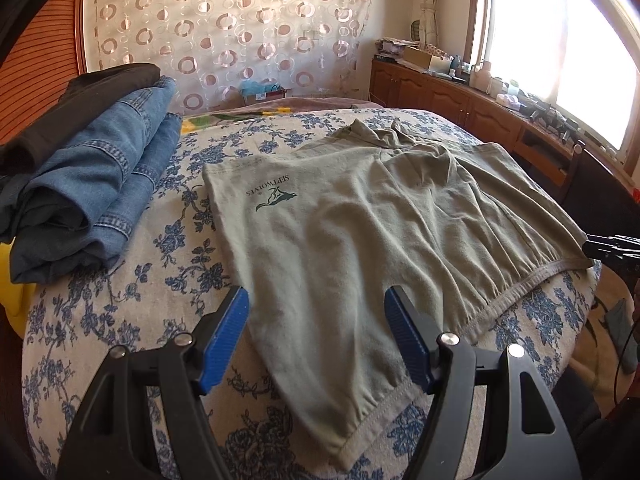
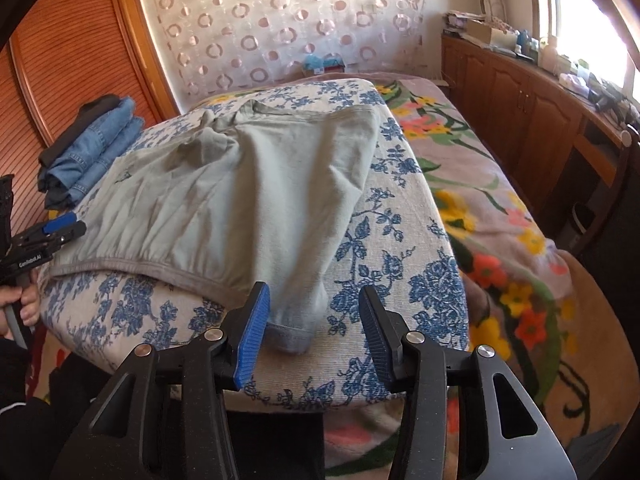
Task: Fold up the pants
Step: 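Close the right gripper on the hem of one shorts leg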
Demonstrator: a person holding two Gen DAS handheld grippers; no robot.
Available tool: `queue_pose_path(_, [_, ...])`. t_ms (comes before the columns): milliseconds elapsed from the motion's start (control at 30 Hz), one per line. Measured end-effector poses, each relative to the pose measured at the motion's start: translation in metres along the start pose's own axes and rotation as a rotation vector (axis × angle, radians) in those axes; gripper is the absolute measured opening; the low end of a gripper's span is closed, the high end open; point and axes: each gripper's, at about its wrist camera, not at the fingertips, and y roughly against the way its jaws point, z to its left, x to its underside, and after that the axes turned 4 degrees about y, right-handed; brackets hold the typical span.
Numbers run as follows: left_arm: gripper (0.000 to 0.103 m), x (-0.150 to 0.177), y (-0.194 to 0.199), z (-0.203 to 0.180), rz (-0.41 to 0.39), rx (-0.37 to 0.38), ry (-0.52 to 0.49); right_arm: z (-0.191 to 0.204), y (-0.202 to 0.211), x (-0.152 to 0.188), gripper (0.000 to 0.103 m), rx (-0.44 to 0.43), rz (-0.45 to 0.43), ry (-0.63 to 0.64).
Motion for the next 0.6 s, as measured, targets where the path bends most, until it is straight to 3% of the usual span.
queue_pose_path(100, [0.070, 0.001, 0.007, -0.001, -0.008, -0.004, -0.002, 0.005, -0.005, 0.000, 0.037, -0.006, 0.023, 0.008])
queue_pose_path(233, [0.070, -0.001, 0.014, -0.001, -0.019, -0.007, 0.001, 0.005, -0.008, -0.003, 0.009, -0.036, 0.031, -0.008])
queue_pose_path(600, [0.070, -0.006, 0.032, 0.012, -0.059, -0.049, 0.018, 0.047, 0.000, -0.048, 0.004, -0.138, -0.103, 0.081])
